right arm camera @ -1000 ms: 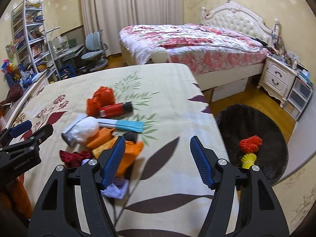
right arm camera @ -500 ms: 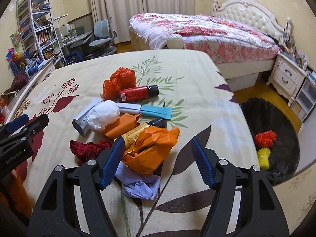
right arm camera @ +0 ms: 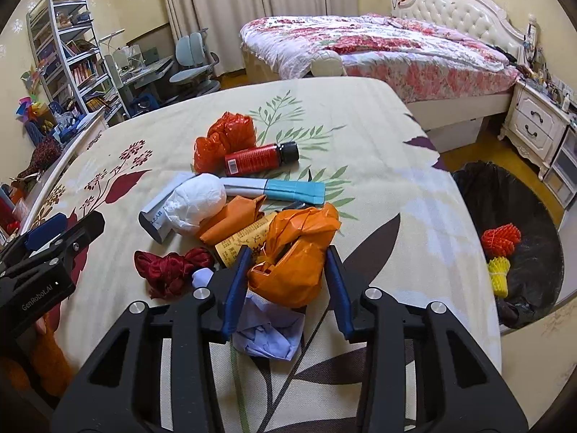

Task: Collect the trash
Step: 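Move both open tools back to the item pile on the bed, then grasp the orange plastic bag with the right tool while the left tool grasps the red plastic bag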

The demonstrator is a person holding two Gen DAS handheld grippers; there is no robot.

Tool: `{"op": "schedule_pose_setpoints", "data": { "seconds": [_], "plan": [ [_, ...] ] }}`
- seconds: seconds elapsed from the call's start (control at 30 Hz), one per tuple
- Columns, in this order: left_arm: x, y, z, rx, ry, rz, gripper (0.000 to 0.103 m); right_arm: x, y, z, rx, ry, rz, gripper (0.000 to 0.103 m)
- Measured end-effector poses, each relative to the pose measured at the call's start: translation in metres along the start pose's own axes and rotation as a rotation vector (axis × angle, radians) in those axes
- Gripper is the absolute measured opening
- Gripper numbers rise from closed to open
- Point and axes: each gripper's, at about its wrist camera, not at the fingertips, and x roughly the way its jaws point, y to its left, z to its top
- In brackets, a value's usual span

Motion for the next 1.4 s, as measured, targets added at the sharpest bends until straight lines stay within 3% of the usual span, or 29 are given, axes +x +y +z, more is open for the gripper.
{"op": "schedule_pose_setpoints", "data": {
  "seconds": [0.57,1.03,1.17,1.27,1.4],
  "plan": [
    [0.041,-0.040,0.049,0.027,0.029,-0.083,0.081,0.014,-0.044,0.054,0.016,-0.070,-0.062,0.040],
    [0.100,-0.064,0.075,0.096,0.147,-0.097,0.081,0.048,-0.068,0.086,0.033,-0.063,-0.046,0.040],
    [0.111,-0.065,0.073,0.108,0.192,-0.127,0.062,0.056,-0.070,0.089,0.034,-0.048,-0.038,0.040],
    [0.115,-0.066,0.072,0.117,0.213,-0.155,0.036,0.059,-0.071,0.088,0.036,-0.043,-0.032,0.040],
    [0.107,-0.064,0.069,0.118,0.185,-0.155,0.033,0.056,-0.071,0.087,0.036,-0.047,-0.035,0.040]
  ]
}}
